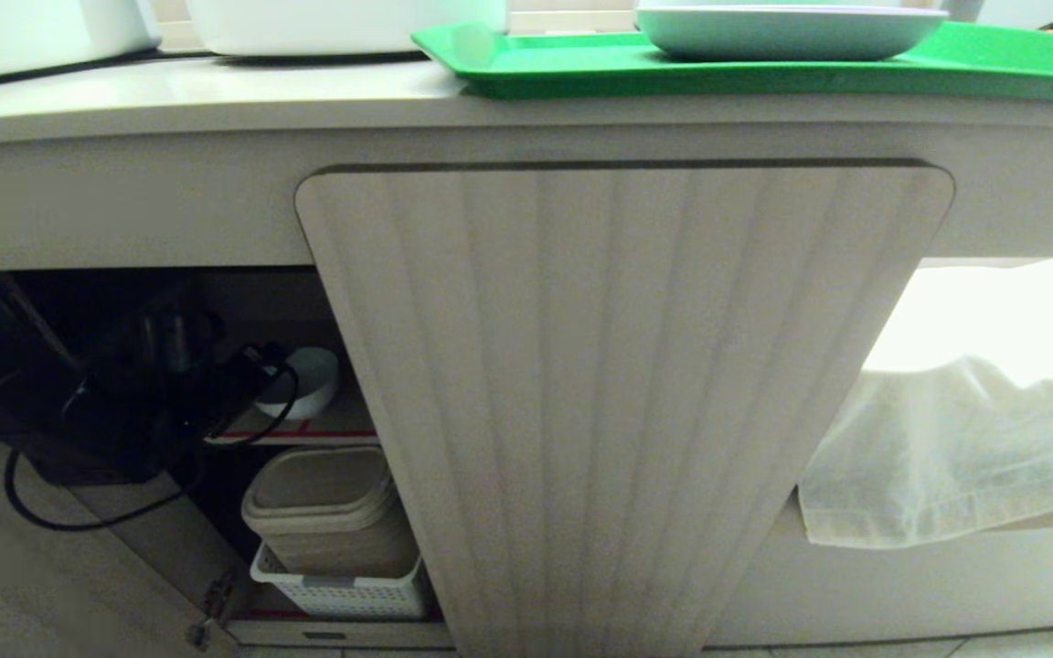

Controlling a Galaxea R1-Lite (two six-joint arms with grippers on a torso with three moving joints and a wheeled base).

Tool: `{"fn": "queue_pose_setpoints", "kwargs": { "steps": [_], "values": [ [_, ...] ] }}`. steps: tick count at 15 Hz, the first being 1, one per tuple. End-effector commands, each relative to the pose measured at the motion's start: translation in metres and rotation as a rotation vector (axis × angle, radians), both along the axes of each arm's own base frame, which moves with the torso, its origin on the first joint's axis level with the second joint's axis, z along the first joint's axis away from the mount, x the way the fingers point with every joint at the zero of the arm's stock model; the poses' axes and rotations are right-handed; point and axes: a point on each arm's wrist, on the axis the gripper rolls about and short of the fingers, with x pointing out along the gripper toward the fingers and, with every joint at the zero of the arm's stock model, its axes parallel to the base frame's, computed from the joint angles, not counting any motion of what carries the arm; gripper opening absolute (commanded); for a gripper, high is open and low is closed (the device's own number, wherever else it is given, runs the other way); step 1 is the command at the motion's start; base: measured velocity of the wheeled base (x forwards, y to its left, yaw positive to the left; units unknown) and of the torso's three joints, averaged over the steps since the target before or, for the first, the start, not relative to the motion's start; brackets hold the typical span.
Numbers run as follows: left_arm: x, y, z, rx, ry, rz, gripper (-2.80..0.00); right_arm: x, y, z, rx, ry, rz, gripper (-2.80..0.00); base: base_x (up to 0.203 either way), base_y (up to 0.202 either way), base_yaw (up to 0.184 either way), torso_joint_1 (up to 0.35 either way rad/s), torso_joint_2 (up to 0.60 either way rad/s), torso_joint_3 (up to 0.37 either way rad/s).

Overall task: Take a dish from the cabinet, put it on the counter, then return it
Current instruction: Put it back into the cabinet, then close the cabinet door

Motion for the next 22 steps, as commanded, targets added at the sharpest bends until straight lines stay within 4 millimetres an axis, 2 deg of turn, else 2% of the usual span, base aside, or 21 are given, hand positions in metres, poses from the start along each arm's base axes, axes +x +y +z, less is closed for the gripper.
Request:
{"fn": "queue_pose_setpoints", "kwargs": {
  "steps": [1,10,11,17,22],
  "values": [
    [-0.008,-0.001,0.01,0.005,-0.022,0.0,0.0,0.0,0.0,0.0,0.0,-0.001,0.0,-2.8,0.0,0.0,0.0,0.0,0.0,0.0],
    [-0.048,-0.004,0.027,0.043,-0.014,-0.019,0.0,0.0,0.0,0.0,0.0,-0.001,0.0,-2.8,0.0,0.0,0.0,0.0,0.0,0.0],
    [-0.055,-0.005,0.027,0.058,-0.001,-0.026,-2.8,0.0,0.0,0.0,0.0,-0.001,0.0,-2.8,0.0,0.0,0.0,0.0,0.0,0.0],
    [-0.095,-0.013,0.038,0.077,0.0,-0.048,-2.8,0.0,0.0,0.0,0.0,-0.001,0.0,-2.8,0.0,0.0,0.0,0.0,0.0,0.0],
    [-0.141,-0.022,0.052,0.11,-0.036,-0.078,-2.8,0.0,0.0,0.0,0.0,-0.001,0.0,-2.8,0.0,0.0,0.0,0.0,0.0,0.0]
  ]
}}
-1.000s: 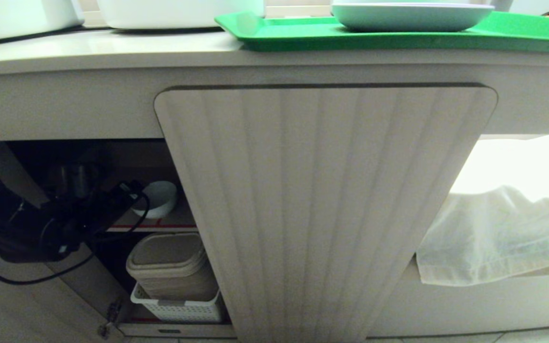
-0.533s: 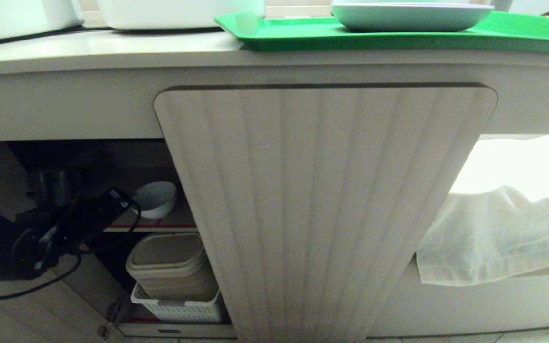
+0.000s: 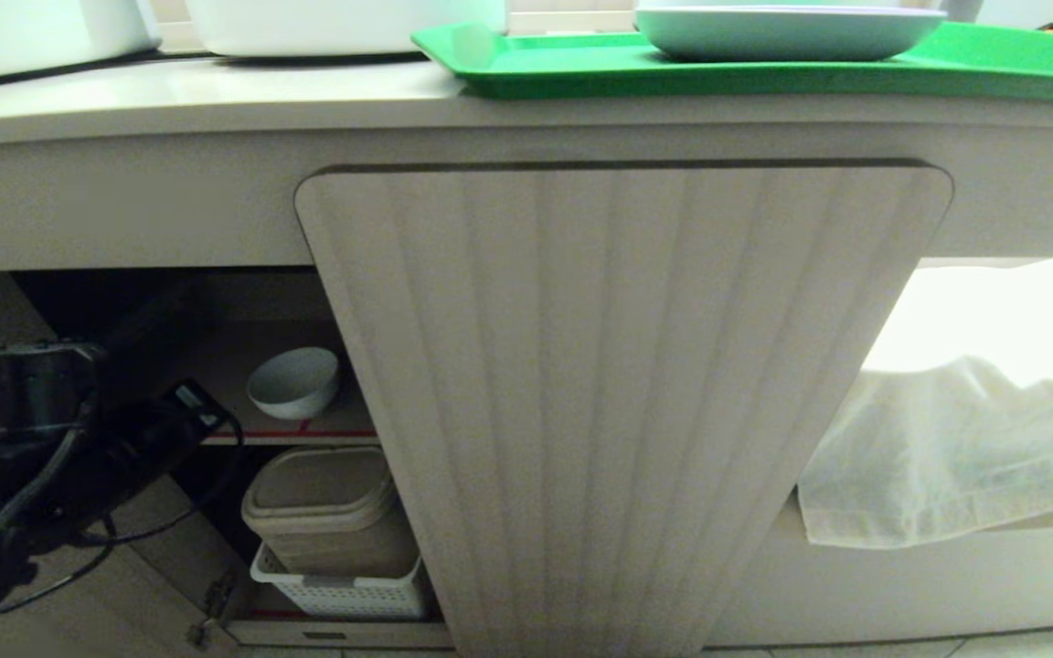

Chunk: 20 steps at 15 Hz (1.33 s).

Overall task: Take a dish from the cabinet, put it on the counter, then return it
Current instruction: Close the cabinet door

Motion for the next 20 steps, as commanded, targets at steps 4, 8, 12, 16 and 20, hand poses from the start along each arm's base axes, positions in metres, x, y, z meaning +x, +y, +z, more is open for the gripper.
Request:
{"fn": "queue_pose_setpoints", "kwargs": {
  "steps": [4,8,12,16,20],
  "values": [
    [-0.061,0.003,0.012,0.119,-0.044,-0.014,-2.8,0.0,0.0,0.0,0.0,-0.001,0.0,-2.8,0.0,0.0,0.0,0.0,0.0,0.0],
    [-0.112,0.014,0.006,0.241,-0.038,0.042,-2.8,0.0,0.0,0.0,0.0,-0.002,0.0,-2.8,0.0,0.0,0.0,0.0,0.0,0.0],
    [-0.15,0.01,0.0,0.335,-0.066,0.036,-2.8,0.0,0.0,0.0,0.0,0.0,0.0,-2.8,0.0,0.0,0.0,0.0,0.0,0.0],
    [-0.17,0.003,0.005,0.438,-0.15,-0.045,-2.8,0.0,0.0,0.0,0.0,-0.002,0.0,-2.8,0.0,0.0,0.0,0.0,0.0,0.0],
    [-0.196,-0.003,-0.001,0.568,-0.15,-0.144,-2.8,0.0,0.0,0.0,0.0,0.0,0.0,-2.8,0.0,0.0,0.0,0.0,0.0,0.0]
  ]
}}
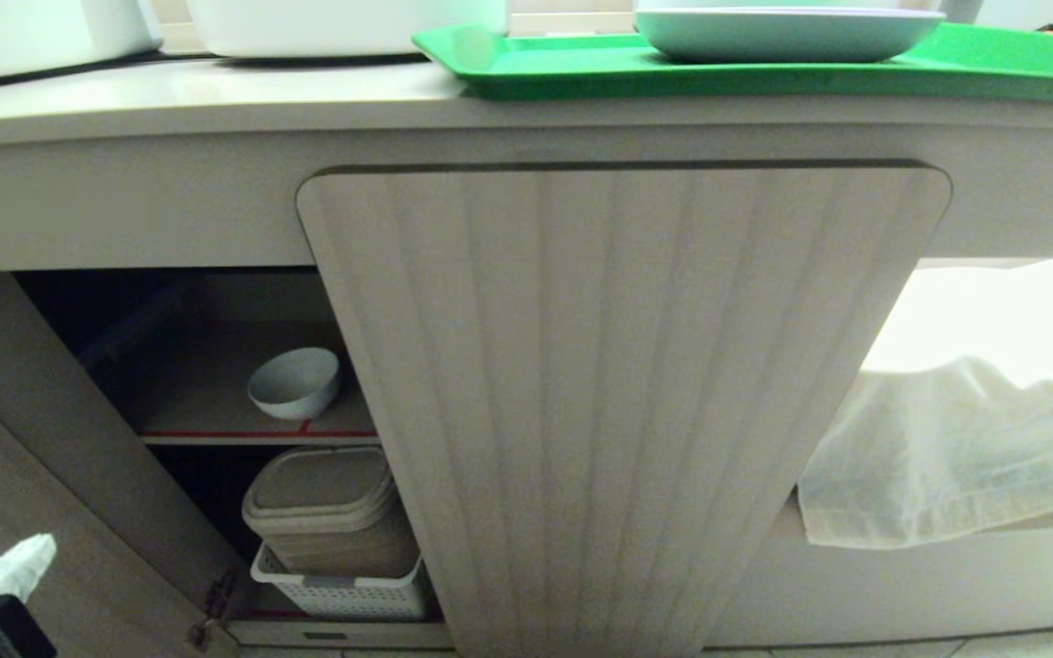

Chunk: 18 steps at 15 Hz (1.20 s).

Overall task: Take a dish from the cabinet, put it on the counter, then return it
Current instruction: Close the cabinet door

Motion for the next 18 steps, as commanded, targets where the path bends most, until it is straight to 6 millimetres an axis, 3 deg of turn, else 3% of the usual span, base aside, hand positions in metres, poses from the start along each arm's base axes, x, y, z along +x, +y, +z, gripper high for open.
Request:
{"fn": "queue_pose_setpoints", "kwargs": {
  "steps": [1,7,10,14,18],
  "values": [
    [-0.025,-0.006,-0.002,0.042,-0.062,-0.027,-2.8,0.0,0.0,0.0,0.0,-0.001,0.0,-2.8,0.0,0.0,0.0,0.0,0.0,0.0],
    [-0.072,-0.015,-0.031,0.069,-0.075,-0.154,-2.8,0.0,0.0,0.0,0.0,0.0,0.0,-2.8,0.0,0.0,0.0,0.0,0.0,0.0],
    [-0.083,-0.015,-0.043,0.112,-0.061,-0.203,-2.8,0.0,0.0,0.0,0.0,0.0,0.0,-2.8,0.0,0.0,0.0,0.0,0.0,0.0],
    [-0.096,-0.015,-0.048,0.131,-0.194,-0.226,-2.8,0.0,0.0,0.0,0.0,-0.002,0.0,-2.8,0.0,0.0,0.0,0.0,0.0,0.0],
    [-0.097,-0.015,-0.049,0.153,-0.199,-0.22,-2.8,0.0,0.0,0.0,0.0,-0.002,0.0,-2.8,0.0,0.0,0.0,0.0,0.0,0.0]
  ]
}}
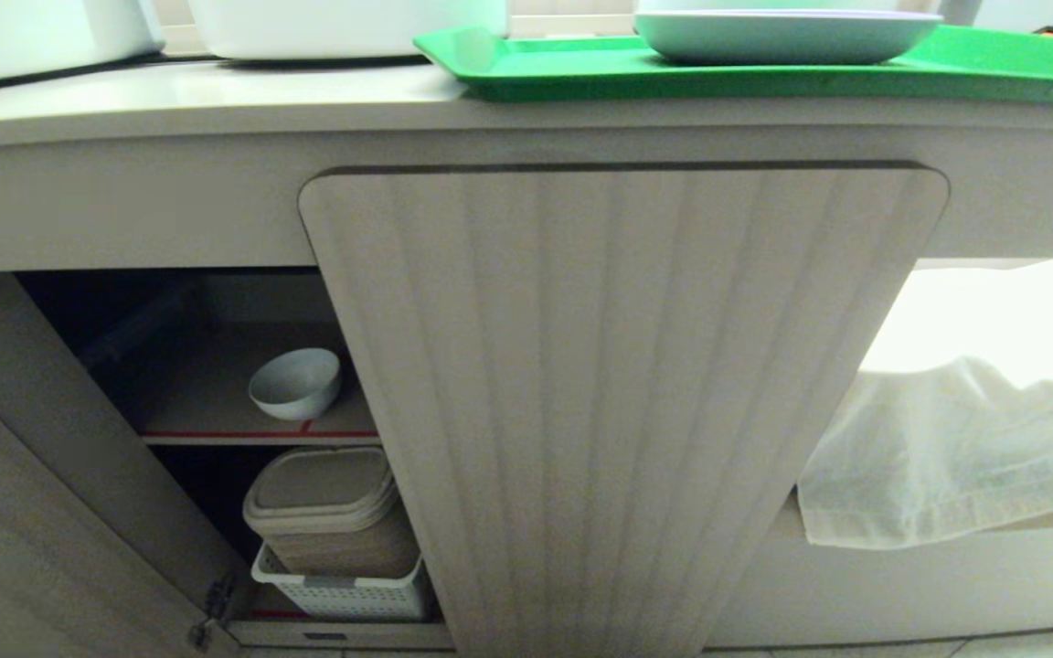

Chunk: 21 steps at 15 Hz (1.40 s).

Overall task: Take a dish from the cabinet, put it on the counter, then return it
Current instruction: Close the cabinet door

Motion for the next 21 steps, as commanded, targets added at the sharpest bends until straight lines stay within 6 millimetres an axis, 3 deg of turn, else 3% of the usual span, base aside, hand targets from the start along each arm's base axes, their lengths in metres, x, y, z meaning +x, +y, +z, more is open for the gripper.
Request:
{"fn": "queue_pose_setpoints", "kwargs": {
  "steps": [1,15,21],
  "values": [
    [-0.0012,0.0,-0.0004,-0.004,-0.016,-0.001,-2.8,-0.0001,0.0,0.0002,0.0,-0.001,0.0,-2.8,0.0,0.0,0.0,0.0,0.0,0.0],
    [-0.0012,-0.0001,-0.0004,-0.004,-0.016,-0.006,-2.8,0.0,0.0,0.0001,0.0,-0.001,0.0,-2.8,0.0,0.0,0.0,0.0,0.0,0.0],
    [-0.0012,-0.0001,-0.0003,-0.004,-0.017,-0.006,-2.8,0.0,0.0,0.0002,0.0,-0.001,0.0,-2.8,-0.186,0.0,0.0,0.002,0.0,0.002]
  ]
}}
